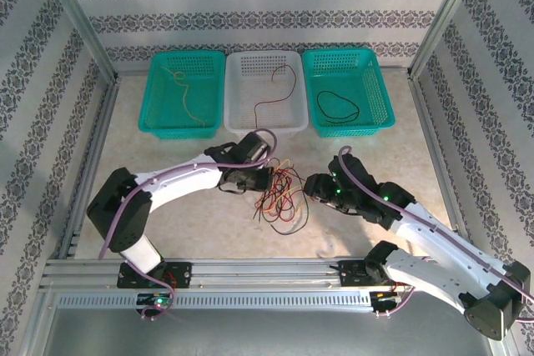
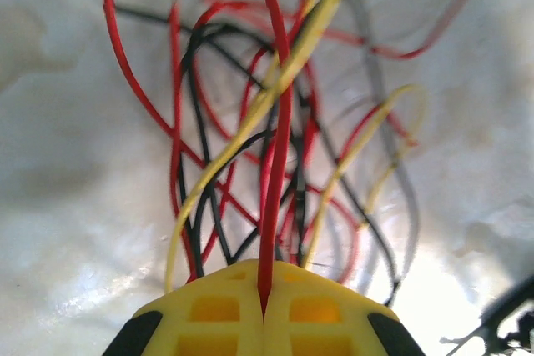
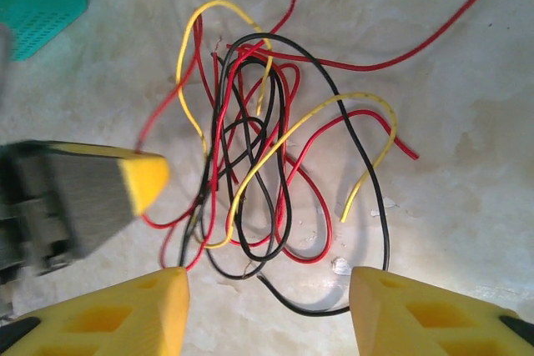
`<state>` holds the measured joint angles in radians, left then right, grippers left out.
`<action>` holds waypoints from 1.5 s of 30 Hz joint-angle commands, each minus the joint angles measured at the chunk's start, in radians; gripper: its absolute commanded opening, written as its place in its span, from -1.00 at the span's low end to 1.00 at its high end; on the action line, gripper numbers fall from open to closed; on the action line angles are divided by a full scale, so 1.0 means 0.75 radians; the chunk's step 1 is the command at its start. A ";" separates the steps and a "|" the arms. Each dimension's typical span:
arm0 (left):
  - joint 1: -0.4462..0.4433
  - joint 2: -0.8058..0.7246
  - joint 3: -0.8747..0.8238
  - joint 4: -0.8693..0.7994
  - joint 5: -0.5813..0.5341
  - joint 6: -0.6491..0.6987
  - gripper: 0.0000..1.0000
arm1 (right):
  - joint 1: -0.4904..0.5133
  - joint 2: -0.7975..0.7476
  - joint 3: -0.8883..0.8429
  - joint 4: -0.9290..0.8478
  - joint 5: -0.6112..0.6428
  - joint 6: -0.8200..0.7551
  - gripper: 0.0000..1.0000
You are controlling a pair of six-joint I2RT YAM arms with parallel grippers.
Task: Untangle the cables
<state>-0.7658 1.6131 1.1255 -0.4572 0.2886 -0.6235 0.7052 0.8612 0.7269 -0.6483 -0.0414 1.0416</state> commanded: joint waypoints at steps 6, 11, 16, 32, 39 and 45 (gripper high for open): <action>-0.018 -0.287 0.315 -0.291 0.052 0.095 -1.00 | -0.001 0.121 0.177 0.071 -0.051 -0.078 0.16; -0.018 -0.376 0.350 -0.167 0.135 -0.002 -1.00 | -0.003 0.208 0.257 0.158 -0.106 -0.099 0.21; -0.016 -0.408 0.421 -0.080 0.189 -0.028 -1.00 | -0.004 0.258 0.275 0.250 -0.163 -0.087 0.22; 0.047 -0.503 0.497 0.413 0.113 -0.149 -1.00 | -0.020 0.245 0.306 0.210 -0.185 -0.179 0.21; 0.085 -0.563 0.526 0.527 0.087 -0.118 -1.00 | -0.143 0.195 0.322 0.059 -0.181 -0.261 0.20; 0.138 -0.573 0.491 0.584 0.150 -0.145 -1.00 | -0.294 0.105 0.387 0.008 -0.229 -0.295 0.23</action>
<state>-0.6884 1.1870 1.4956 -0.0978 0.3687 -0.7269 0.5167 0.9768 0.9627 -0.6041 -0.1864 0.8558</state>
